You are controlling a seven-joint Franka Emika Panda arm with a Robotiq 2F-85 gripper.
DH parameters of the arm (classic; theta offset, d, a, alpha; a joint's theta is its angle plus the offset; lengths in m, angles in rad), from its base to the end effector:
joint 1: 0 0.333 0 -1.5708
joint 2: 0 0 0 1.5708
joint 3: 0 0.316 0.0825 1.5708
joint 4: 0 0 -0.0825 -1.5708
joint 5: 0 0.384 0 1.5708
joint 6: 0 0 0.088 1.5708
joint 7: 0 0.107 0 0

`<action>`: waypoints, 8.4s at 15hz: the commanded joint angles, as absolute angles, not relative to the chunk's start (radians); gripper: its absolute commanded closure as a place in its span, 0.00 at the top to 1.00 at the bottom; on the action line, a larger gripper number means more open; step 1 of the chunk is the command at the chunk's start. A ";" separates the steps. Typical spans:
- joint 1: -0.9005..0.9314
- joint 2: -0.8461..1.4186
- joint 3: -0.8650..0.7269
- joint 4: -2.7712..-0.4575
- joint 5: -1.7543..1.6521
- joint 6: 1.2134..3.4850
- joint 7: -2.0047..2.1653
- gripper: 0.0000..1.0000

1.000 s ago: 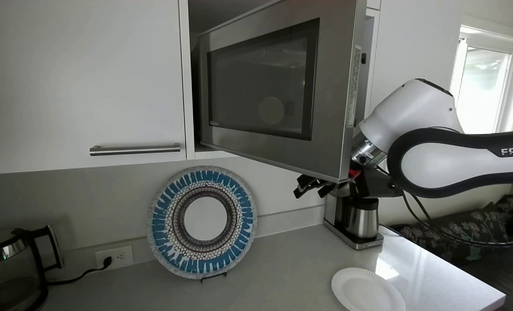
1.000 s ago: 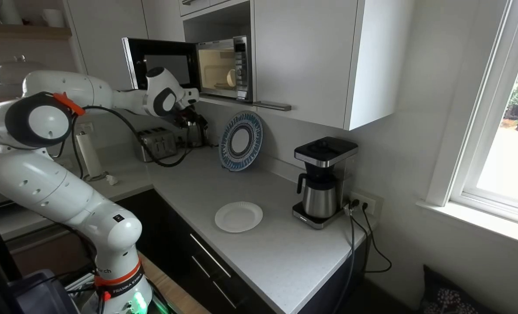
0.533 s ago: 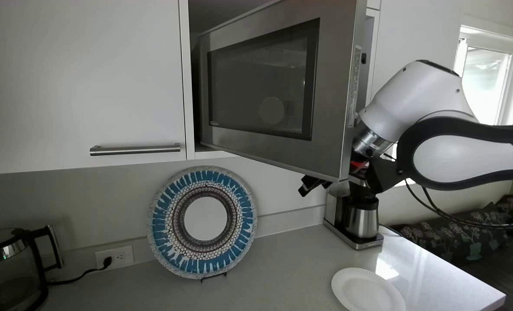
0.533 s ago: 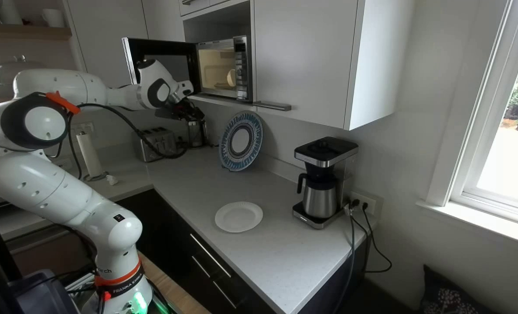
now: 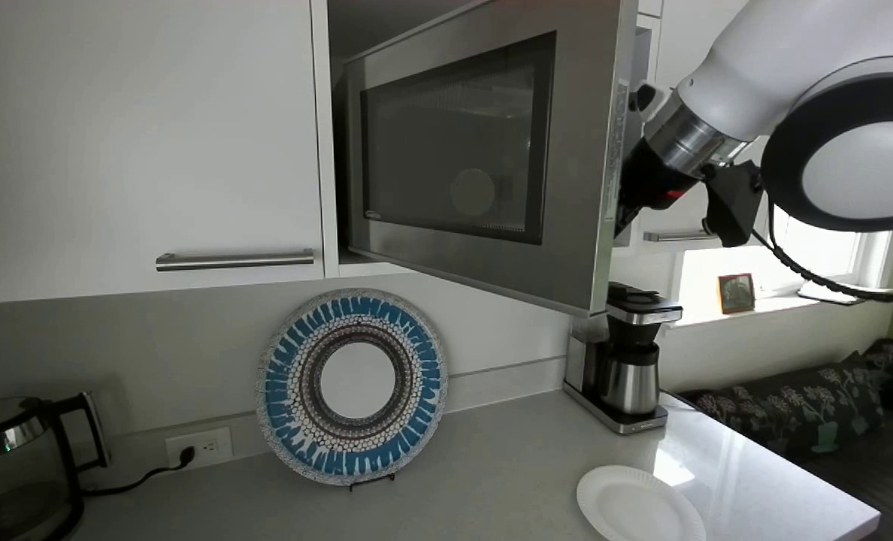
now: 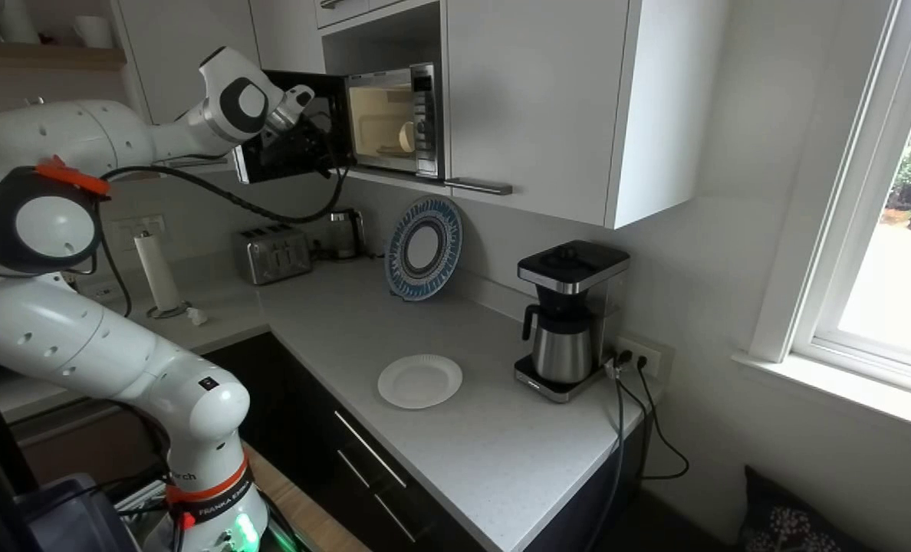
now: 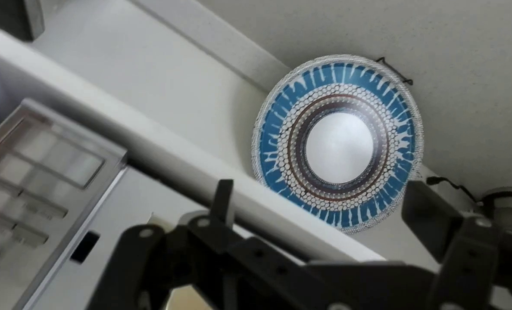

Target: Put the cup in the microwave upright

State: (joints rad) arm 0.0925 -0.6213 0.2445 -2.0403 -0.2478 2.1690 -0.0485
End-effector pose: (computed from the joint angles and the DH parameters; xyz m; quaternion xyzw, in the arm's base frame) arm 0.3623 0.1614 0.7520 0.8928 0.2079 0.3740 0.1409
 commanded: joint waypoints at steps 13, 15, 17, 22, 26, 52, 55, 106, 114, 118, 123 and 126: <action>0.093 -0.547 0.209 -1.964 -0.380 2.310 -0.175 1.00; 0.093 -0.546 0.209 -1.964 -0.380 2.310 -0.175 1.00; 0.093 -0.546 0.209 -1.964 -0.380 2.310 -0.175 1.00; 0.093 -0.546 0.209 -1.964 -0.380 2.310 -0.175 1.00; 0.093 -0.546 0.209 -1.964 -0.380 2.310 -0.175 1.00; -0.120 -0.184 0.344 -1.710 -0.563 2.614 0.458 1.00; -0.068 -0.187 0.300 -1.727 -0.575 2.628 0.451 1.00; -0.088 -0.067 0.390 -1.525 -0.485 2.772 0.949 0.01; -0.100 -0.044 0.397 -1.477 -0.506 2.765 1.341 0.01; -0.095 -0.052 0.389 -1.505 -0.519 2.772 1.333 0.04; -0.093 -0.055 0.391 -1.503 -0.498 2.756 1.363 0.01; -0.079 -0.064 0.395 -1.506 -0.388 2.733 1.383 0.01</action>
State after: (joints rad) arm -0.0916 -0.0497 0.3897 -1.5054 -0.4766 2.7696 1.3513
